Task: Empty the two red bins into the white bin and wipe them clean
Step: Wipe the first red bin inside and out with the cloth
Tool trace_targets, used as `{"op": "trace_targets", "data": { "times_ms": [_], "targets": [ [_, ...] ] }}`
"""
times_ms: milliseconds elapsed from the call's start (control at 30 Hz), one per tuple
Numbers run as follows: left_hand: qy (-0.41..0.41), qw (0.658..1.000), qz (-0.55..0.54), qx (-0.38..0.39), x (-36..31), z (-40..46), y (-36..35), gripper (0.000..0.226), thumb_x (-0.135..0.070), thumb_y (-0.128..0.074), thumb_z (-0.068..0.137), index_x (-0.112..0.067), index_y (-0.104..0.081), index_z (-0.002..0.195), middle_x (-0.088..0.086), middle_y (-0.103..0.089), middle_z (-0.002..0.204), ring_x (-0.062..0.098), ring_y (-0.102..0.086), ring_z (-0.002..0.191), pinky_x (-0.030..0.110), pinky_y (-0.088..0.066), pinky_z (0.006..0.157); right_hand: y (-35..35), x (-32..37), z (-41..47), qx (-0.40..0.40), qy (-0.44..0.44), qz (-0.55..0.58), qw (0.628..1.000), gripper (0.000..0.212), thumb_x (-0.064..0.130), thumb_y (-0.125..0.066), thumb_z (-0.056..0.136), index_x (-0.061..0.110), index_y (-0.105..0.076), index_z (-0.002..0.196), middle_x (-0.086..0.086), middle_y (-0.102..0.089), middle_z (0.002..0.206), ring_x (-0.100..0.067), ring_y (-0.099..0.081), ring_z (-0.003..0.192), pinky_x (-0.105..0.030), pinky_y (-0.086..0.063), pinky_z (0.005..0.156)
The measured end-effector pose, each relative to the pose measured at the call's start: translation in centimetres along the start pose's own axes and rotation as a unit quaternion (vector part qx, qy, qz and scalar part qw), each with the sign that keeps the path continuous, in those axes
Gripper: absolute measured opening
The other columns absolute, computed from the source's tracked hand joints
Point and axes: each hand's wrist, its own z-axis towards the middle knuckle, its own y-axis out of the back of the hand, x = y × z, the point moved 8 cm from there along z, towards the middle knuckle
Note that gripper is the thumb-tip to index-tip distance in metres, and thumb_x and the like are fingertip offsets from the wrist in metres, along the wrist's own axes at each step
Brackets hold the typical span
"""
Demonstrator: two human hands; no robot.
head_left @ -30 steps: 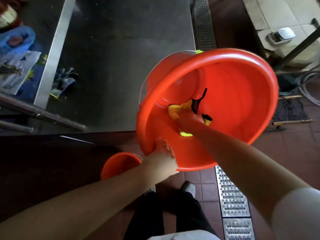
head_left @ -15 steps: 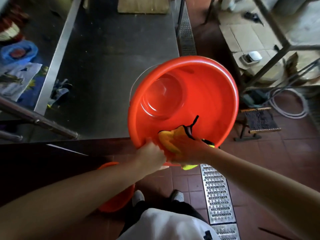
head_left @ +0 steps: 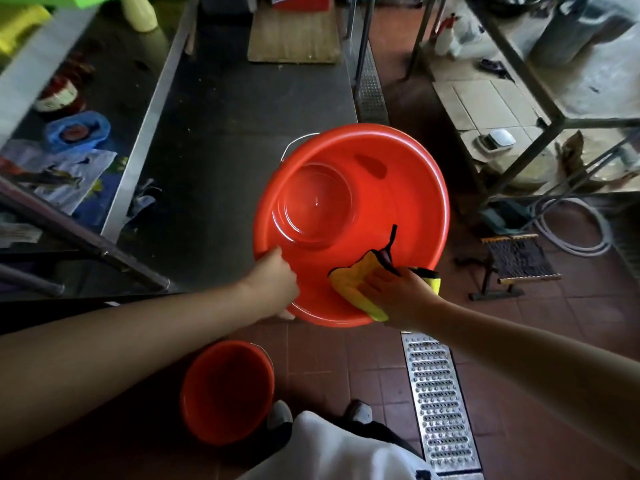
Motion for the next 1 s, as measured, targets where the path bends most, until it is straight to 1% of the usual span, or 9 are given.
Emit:
{"op": "trace_targets", "data": {
  "times_ms": [133, 267, 400, 500, 567, 633, 767, 900, 1000],
  "targets": [
    [0.048, 0.997, 0.005, 0.053, 1.8, -0.3, -1.1, 0.069, -0.070, -0.045, 0.089, -0.018, -0.058, 0.133, 0.010, -0.058, 0.136, 0.040, -0.046, 0.130, 0.066, -0.008, 0.113, 1.6, 1.0, 0.4, -0.016, -0.011, -0.015, 1.000, 0.062, 0.029, -0.060, 0.085, 0.017, -0.041, 0.143, -0.007, -0.053, 0.136, -0.033, -0.046, 0.130, -0.049, -0.040, 0.102],
    [0.079, 0.991, -0.106, -0.003, -1.3, 0.6, -0.2, 0.100, -0.079, -0.038, 0.085, -0.002, -0.032, 0.149, 0.026, -0.031, 0.153, 0.047, -0.032, 0.138, 0.066, -0.015, 0.112, 1.9, 1.4, 0.4, -0.033, -0.009, 0.011, 0.999, 0.058, 0.025, -0.053, 0.088, 0.015, -0.039, 0.143, -0.007, -0.051, 0.137, -0.033, -0.045, 0.130, -0.048, -0.038, 0.102],
    [0.138, 0.969, -0.198, -0.047, -5.0, 2.7, 1.5, 0.095, -0.078, -0.038, 0.085, 0.000, -0.044, 0.140, 0.028, -0.042, 0.144, 0.045, -0.041, 0.129, 0.058, -0.025, 0.108, 2.1, 1.3, 0.4, -0.048, -0.015, 0.045, 0.998, 0.056, 0.031, -0.053, 0.088, 0.019, -0.042, 0.142, -0.003, -0.053, 0.136, -0.030, -0.047, 0.129, -0.044, -0.040, 0.100],
    [0.148, 0.954, -0.242, -0.099, -5.4, 3.5, 2.3, 0.070, -0.072, -0.042, 0.088, -0.008, -0.064, 0.108, 0.017, -0.065, 0.115, 0.034, -0.058, 0.105, 0.048, -0.037, 0.097, 1.6, 1.4, 0.4, -0.060, -0.016, 0.049, 0.997, 0.061, 0.036, -0.058, 0.086, 0.022, -0.043, 0.143, 0.001, -0.053, 0.138, -0.026, -0.047, 0.131, -0.041, -0.040, 0.098],
    [0.132, 0.956, -0.239, -0.105, -5.7, 3.5, 2.0, 0.065, -0.069, -0.044, 0.089, -0.009, -0.066, 0.098, 0.014, -0.069, 0.103, 0.033, -0.061, 0.098, 0.050, -0.039, 0.096, 1.2, 1.3, 0.7, -0.046, -0.013, 0.070, 0.996, 0.070, 0.052, -0.057, 0.087, 0.028, -0.035, 0.149, 0.004, -0.046, 0.148, -0.023, -0.040, 0.138, -0.041, -0.039, 0.103],
    [0.117, 0.963, -0.220, -0.104, -6.0, 3.5, 1.7, 0.066, -0.068, -0.045, 0.090, -0.007, -0.067, 0.098, 0.016, -0.069, 0.102, 0.034, -0.062, 0.098, 0.053, -0.038, 0.097, 1.0, 1.1, 1.2, -0.024, -0.012, 0.118, 0.993, 0.076, 0.069, -0.041, 0.091, 0.035, -0.022, 0.156, 0.006, -0.034, 0.158, -0.022, -0.028, 0.147, -0.048, -0.033, 0.112],
    [0.109, 0.966, -0.204, -0.119, -6.3, 3.2, 1.0, 0.069, -0.068, -0.046, 0.089, -0.004, -0.065, 0.106, 0.018, -0.067, 0.110, 0.036, -0.059, 0.104, 0.051, -0.038, 0.099, 0.2, 3.4, 2.1, -0.005, 0.084, 0.028, 0.996, 0.060, 0.051, -0.014, 0.102, 0.036, -0.001, 0.159, 0.001, -0.018, 0.164, -0.035, -0.014, 0.150, -0.065, -0.026, 0.111],
    [0.109, 0.971, -0.181, -0.107, -7.1, 2.8, 0.1, 0.086, -0.071, -0.041, 0.089, 0.008, -0.058, 0.119, 0.032, -0.059, 0.122, 0.044, -0.055, 0.114, 0.056, -0.036, 0.102, -1.0, 0.0, 3.9, 0.015, -0.077, 0.117, 0.990, 0.057, 0.057, -0.027, 0.100, 0.043, -0.021, 0.154, 0.010, -0.030, 0.160, -0.026, -0.010, 0.152, -0.051, -0.013, 0.121],
    [0.103, 0.973, -0.173, -0.113, -7.0, 2.4, -0.1, 0.092, -0.075, -0.037, 0.087, 0.008, -0.058, 0.121, 0.033, -0.058, 0.123, 0.046, -0.054, 0.114, 0.055, -0.038, 0.100, -1.8, -1.9, 4.8, 0.026, -0.134, 0.086, 0.987, 0.053, 0.051, -0.031, 0.101, 0.038, -0.031, 0.152, 0.008, -0.032, 0.159, -0.024, -0.011, 0.152, -0.052, -0.013, 0.119]
  ]
}}
